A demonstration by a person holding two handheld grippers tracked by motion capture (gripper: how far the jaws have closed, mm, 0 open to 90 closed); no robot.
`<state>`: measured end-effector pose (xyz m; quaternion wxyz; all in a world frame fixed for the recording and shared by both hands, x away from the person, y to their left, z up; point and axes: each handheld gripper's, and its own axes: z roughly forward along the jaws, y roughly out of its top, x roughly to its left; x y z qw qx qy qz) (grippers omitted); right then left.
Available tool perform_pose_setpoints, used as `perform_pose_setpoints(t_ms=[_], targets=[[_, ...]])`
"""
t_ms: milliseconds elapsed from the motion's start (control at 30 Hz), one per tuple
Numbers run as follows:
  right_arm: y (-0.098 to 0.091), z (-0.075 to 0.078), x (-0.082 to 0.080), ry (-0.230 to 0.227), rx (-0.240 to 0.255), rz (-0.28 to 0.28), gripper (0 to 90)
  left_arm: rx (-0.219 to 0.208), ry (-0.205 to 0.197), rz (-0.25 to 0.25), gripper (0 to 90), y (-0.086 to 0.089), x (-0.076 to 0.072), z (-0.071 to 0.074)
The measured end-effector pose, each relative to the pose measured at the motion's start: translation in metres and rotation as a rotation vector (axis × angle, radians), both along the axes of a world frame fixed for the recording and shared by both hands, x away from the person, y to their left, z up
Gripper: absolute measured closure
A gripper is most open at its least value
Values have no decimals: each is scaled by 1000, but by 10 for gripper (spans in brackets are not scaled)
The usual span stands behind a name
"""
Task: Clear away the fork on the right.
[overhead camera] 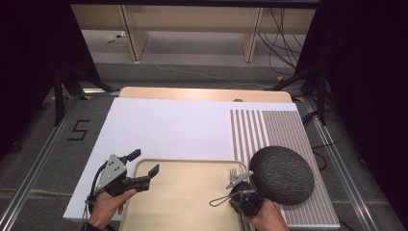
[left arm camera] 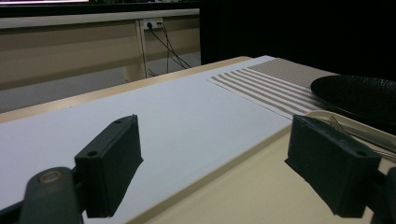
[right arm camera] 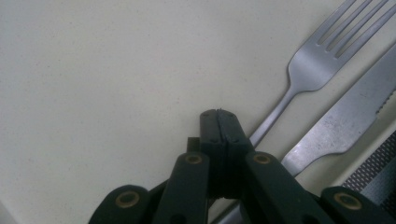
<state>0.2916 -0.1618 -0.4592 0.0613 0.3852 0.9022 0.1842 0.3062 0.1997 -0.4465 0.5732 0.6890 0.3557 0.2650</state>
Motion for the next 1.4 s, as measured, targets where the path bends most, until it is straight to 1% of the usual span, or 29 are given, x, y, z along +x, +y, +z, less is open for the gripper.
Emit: perform_pose_setpoints(t_ms=[333,367,400,533,567,633,733,833,900,967,1000,1033,1067,1100,1133,1267,1333,1400], targets=[[-4,0,0,0,1,-9,900,-1,0,0,172,0,0,0],[-4,1,0,12,4,-16,900,0,-1,0,172,0,0,0],[-4,1,1,1,10,-6,900,-1,-1,0,172,0,0,0],[-8,4,0,-7,59,-12,855,0,-1,-1,172,0,0,0],[-9,5,0,-9,73,-17,828,-1,0,0,172,0,0,0],[-11,8,1,-7,96,-25,745,0,-1,0,172,0,0,0],[-16,11,2,-15,126,-52,634,-1,-1,0,172,0,0,0],[-22,16,3,-10,168,-76,545,-2,-1,1,171,0,0,0],[-27,19,4,-30,200,-81,516,0,-2,0,171,1,0,0],[-32,22,4,-30,225,-114,476,0,-3,0,171,1,0,0],[-34,23,5,-41,249,-129,451,-1,-2,1,171,1,0,0],[-38,25,6,-53,263,-131,426,-2,-2,2,171,1,0,0],[-40,27,5,-39,275,-160,406,-2,-2,4,171,1,0,0],[-43,29,6,-52,279,-162,386,-4,-2,4,171,1,0,0],[-47,32,6,-43,274,-169,368,-3,-2,5,171,1,0,0],[-60,37,6,-58,305,-218,323,-5,-2,5,171,1,0,0],[-66,38,5,-64,328,-240,315,-6,-2,6,171,1,0,0],[-71,39,4,-67,333,-265,302,-5,-2,5,171,1,0,0]])
